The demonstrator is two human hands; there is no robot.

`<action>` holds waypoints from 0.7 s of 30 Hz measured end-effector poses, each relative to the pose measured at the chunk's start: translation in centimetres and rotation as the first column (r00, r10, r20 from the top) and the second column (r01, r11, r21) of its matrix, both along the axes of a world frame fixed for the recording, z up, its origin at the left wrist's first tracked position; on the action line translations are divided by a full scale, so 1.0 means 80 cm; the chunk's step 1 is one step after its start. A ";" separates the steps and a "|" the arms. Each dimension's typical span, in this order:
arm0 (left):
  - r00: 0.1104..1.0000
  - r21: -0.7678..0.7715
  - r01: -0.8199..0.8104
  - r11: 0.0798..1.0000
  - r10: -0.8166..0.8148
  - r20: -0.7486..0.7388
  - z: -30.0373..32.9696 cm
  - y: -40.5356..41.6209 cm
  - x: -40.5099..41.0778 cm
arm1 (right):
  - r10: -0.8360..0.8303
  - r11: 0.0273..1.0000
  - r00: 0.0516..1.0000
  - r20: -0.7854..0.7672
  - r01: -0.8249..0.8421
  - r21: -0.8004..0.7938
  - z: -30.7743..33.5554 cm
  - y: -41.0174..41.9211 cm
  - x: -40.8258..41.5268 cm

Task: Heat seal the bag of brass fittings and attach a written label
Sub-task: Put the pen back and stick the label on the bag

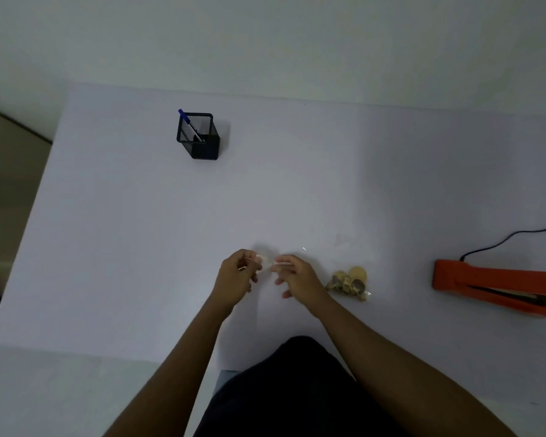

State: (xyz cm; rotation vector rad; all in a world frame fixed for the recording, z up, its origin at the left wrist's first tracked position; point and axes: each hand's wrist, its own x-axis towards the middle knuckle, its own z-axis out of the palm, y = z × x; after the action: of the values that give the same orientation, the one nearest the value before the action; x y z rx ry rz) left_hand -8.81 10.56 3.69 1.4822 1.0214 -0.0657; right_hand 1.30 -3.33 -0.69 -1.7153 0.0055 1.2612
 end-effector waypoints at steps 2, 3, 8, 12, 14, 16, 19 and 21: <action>0.998 -0.017 0.019 1.000 -0.018 0.057 0.020 0.002 0.000 | -0.060 0.998 0.997 -0.049 0.058 -0.036 0.020 0.000 0.011; 0.995 0.003 0.060 0.998 -0.060 0.084 0.029 0.003 0.001 | -0.073 0.996 0.992 -0.102 0.068 -0.048 0.033 -0.001 0.018; 0.905 0.255 0.342 0.905 -0.390 0.172 0.058 -0.008 0.022 | 0.047 0.999 0.959 -0.280 -0.040 0.031 0.085 -0.021 0.050; 0.803 0.475 0.441 0.762 -0.571 0.169 0.061 -0.025 0.051 | 0.007 0.991 0.977 -0.212 0.022 0.133 0.103 -0.048 0.071; 0.774 0.539 0.454 0.710 -0.614 0.157 0.061 -0.033 0.063 | -0.056 0.984 0.978 -0.200 0.088 0.155 0.104 -0.065 0.081; 0.753 0.575 0.455 0.680 -0.638 0.159 0.059 -0.041 0.073 | -0.105 0.976 0.975 -0.197 0.139 0.168 0.103 -0.082 0.087; 0.761 0.559 0.451 0.696 -0.627 0.167 0.054 -0.056 0.087 | -0.155 0.966 0.976 -0.150 0.182 0.182 0.096 -0.103 0.094; 0.791 0.500 0.437 0.748 -0.584 0.181 0.049 -0.067 0.094 | -0.184 0.964 0.979 -0.092 0.198 0.179 0.089 -0.114 0.099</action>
State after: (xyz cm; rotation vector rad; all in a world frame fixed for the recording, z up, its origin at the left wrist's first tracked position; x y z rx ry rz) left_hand -1.28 5.20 7.58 2.0829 0.3239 0.0162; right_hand 9.19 -12.47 6.45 -1.4687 0.0914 1.1440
